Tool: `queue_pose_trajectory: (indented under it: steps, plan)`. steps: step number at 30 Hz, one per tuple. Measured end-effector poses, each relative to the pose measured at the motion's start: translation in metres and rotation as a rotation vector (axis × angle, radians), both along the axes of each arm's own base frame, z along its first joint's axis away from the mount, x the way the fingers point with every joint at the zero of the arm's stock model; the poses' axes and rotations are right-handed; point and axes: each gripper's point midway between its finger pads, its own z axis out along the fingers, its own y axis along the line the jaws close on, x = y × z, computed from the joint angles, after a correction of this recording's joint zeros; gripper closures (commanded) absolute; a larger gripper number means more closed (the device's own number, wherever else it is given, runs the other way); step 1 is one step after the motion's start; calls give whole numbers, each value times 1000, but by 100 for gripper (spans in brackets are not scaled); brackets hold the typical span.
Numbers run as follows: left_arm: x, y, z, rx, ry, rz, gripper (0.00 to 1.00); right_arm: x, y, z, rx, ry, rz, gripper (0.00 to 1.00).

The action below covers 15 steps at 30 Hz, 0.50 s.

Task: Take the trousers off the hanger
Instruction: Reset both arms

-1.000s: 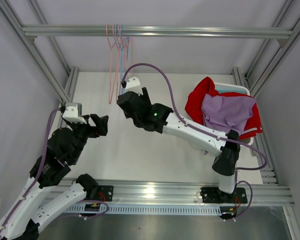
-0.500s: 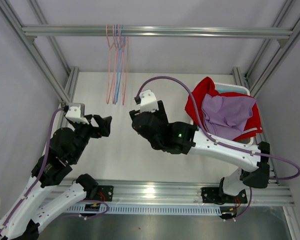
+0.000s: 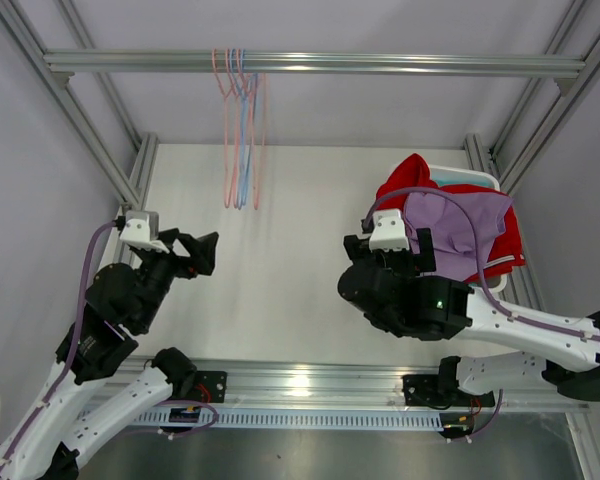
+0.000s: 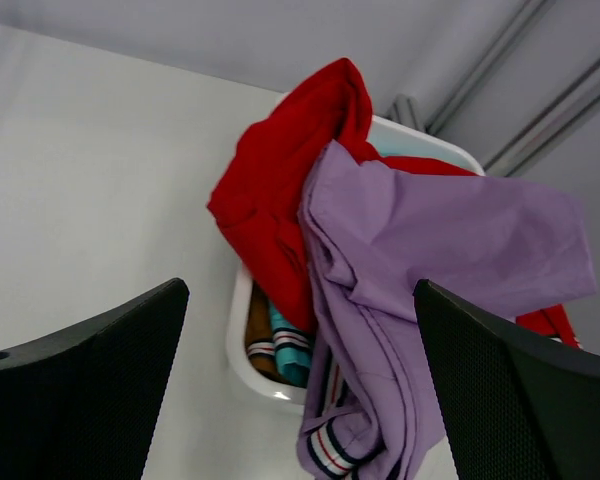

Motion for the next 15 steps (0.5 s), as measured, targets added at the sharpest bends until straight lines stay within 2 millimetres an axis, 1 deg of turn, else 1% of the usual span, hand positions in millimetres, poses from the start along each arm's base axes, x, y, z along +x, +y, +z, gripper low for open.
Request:
queue_pose_trajectory:
  steps: [1,3,10,15]
  plan:
    - [0,1,0,1,0,7,10,0,-5,-5,-15,-6,-12,1]
    - [1,3,-1,6,0,17,10,1,-9,-12,-35,-14,-29,1]
    - [3,7,-2,22,-2,42,10,3,-13,-18,-30,-27,-58,0]
    - [3,8,-2,23,0,45,10,5,-14,-29,-58,-24,-67,0]
